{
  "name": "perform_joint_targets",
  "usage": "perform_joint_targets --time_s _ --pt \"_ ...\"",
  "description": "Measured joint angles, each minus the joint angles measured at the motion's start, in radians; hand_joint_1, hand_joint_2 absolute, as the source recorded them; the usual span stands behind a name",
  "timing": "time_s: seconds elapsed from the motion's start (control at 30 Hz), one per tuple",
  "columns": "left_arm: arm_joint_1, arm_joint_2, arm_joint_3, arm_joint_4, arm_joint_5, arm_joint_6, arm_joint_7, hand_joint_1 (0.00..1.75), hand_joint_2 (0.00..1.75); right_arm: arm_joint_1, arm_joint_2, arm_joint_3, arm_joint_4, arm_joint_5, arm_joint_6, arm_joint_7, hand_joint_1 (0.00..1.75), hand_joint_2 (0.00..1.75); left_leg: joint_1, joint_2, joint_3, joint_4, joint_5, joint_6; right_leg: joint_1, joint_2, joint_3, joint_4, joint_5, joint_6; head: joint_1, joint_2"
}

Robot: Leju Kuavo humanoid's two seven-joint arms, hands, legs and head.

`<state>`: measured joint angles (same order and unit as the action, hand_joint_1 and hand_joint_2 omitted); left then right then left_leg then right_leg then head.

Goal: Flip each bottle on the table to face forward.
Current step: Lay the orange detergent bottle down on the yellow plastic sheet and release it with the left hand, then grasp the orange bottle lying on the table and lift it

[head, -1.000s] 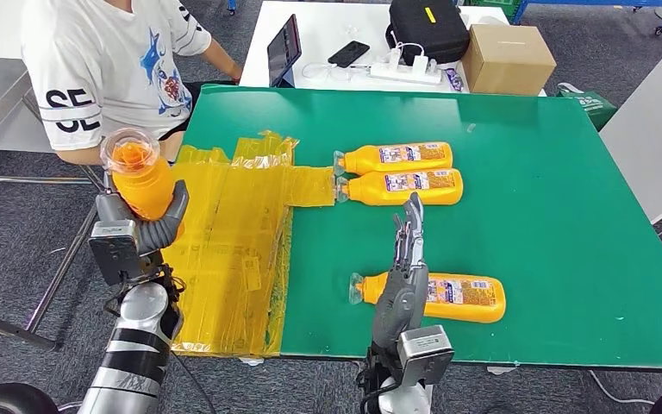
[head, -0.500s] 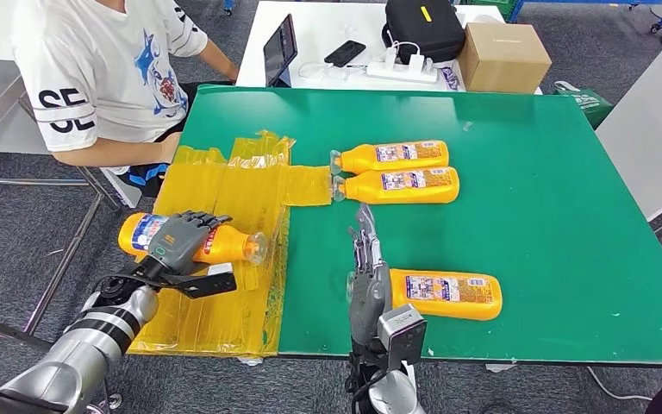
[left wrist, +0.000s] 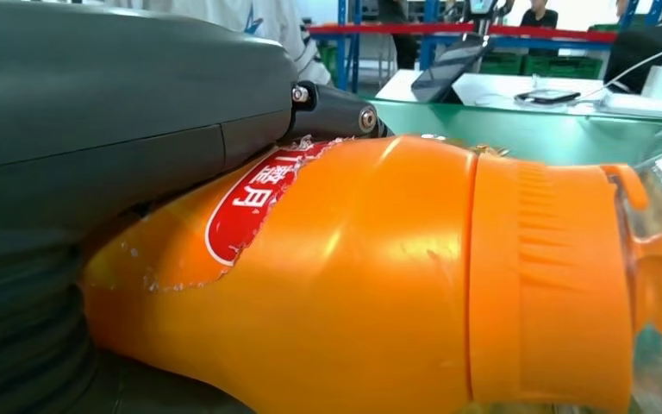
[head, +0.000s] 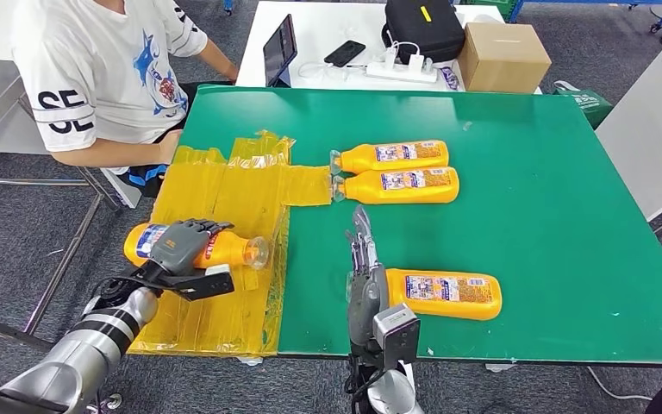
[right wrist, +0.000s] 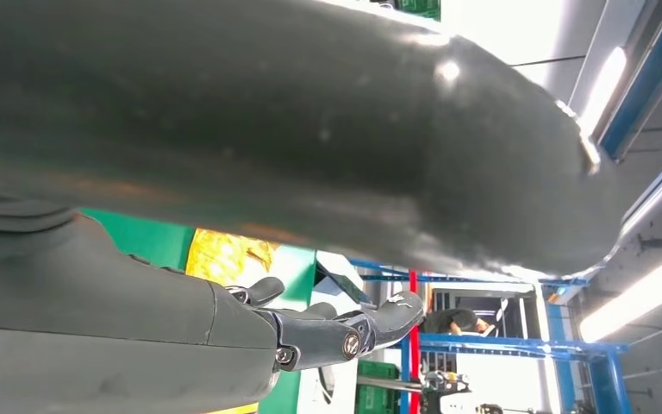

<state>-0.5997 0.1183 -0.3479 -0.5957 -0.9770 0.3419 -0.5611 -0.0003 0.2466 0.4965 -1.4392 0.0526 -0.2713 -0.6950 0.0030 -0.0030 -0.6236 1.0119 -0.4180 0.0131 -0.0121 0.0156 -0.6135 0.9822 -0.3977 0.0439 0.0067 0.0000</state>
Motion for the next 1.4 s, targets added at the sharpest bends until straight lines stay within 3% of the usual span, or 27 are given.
perform_joint_targets --time_s 0.53,0.57,0.7,1.0,1.2,1.33,1.4 --pt "0.01 -0.003 0.018 -0.03 0.018 -0.036 -0.018 1.75 1.75 -0.002 0.003 -0.008 0.018 0.0 0.001 0.0 0.0 0.0 0.0 0.0 0.0 0.0 0.0 0.0 0.0 0.0 0.0 0.0 0.0 0.0 0.0 0.0" --pt "0.011 -0.003 0.019 -0.033 0.019 -0.037 -0.018 1.68 1.75 -0.002 0.004 -0.008 0.021 0.0 0.001 0.0 0.0 0.0 0.0 0.0 0.0 0.0 0.0 0.0 0.0 0.0 0.0 0.0 0.0 0.0 0.0 0.0" --pt "0.014 -0.004 0.019 -0.035 0.016 -0.041 -0.014 0.06 1.75 -0.004 0.005 -0.01 0.029 0.001 0.001 -0.001 0.0 0.0 0.0 0.0 0.0 0.0 0.0 0.0 0.0 0.0 0.0 0.0 0.0 0.0 0.0 0.0" --pt "0.02 -0.006 0.007 -0.029 -0.075 -0.041 0.02 0.0 1.75 -0.005 0.006 -0.017 0.039 0.002 0.003 -0.001 0.0 0.0 0.0 0.0 0.0 0.0 0.0 0.0 0.0 0.0 0.0 0.0 0.0 0.0 0.0 0.0" --pt "0.014 -0.009 0.002 -0.021 -0.044 -0.087 0.01 0.0 1.75 -0.005 0.01 -0.027 0.05 0.001 0.003 -0.001 0.0 0.0 0.0 0.0 0.0 0.0 0.0 0.0 0.0 0.0 0.0 0.0 0.0 0.0 0.0 0.0" --pt "0.016 -0.013 0.002 -0.02 -0.003 -0.124 -0.003 0.0 0.0 -0.004 0.011 -0.032 0.051 0.0 0.002 -0.001 0.0 0.0 0.0 0.0 0.0 0.0 0.0 0.0 0.0 0.0 0.0 0.0 0.0 0.0 0.0 0.0" --pt "0.017 -0.015 0.003 -0.02 0.014 -0.143 -0.008 0.0 0.0 -0.004 0.012 -0.034 0.051 0.0 0.002 -0.001 0.0 0.0 0.0 0.0 0.0 0.0 0.0 0.0 0.0 0.0 0.0 0.0 0.0 0.0 0.0 0.0"
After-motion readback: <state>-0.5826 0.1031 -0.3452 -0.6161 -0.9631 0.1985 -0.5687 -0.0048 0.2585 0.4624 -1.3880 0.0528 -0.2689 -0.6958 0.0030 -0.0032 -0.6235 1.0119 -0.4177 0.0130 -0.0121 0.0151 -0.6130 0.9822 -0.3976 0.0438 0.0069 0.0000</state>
